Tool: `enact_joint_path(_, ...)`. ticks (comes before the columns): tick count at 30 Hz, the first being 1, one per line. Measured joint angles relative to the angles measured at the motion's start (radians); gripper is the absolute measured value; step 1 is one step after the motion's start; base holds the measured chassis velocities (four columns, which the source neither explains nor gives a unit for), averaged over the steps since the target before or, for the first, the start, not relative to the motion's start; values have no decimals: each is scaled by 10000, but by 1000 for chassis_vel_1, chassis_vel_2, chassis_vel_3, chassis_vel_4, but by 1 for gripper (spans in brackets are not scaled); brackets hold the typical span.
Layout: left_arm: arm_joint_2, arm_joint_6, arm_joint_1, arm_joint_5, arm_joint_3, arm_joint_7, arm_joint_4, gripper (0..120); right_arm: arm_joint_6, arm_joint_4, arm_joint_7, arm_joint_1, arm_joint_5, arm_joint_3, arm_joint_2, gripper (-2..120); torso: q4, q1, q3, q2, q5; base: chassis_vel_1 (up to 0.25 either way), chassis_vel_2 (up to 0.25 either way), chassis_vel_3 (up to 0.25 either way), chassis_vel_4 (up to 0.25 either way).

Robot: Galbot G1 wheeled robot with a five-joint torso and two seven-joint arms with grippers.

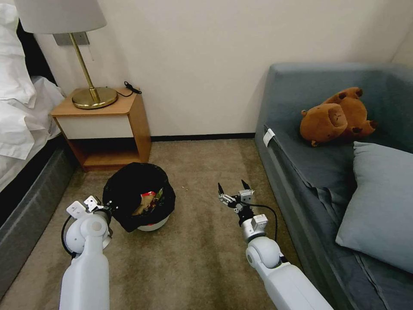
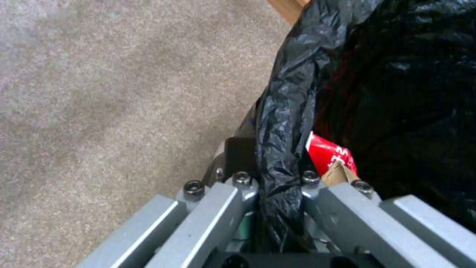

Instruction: Pick up the trash bin, then pick up the garbage on the floor and place it into the trash bin.

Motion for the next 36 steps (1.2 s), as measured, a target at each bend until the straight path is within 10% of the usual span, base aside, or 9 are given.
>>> enact_joint_path(29, 159, -395, -564, 364, -278, 498, 1236, 1, 236, 29, -157, -245, -194, 250, -8, 100, 0, 0, 0, 0, 0, 0, 0, 0, 0)
enact_joint_path(36, 163, -415, -578, 380, -278, 551, 1297, 23, 250, 21, -219, -258, -202, 293, -9, 100, -1, 0, 0, 1, 1, 0, 0, 0, 0)
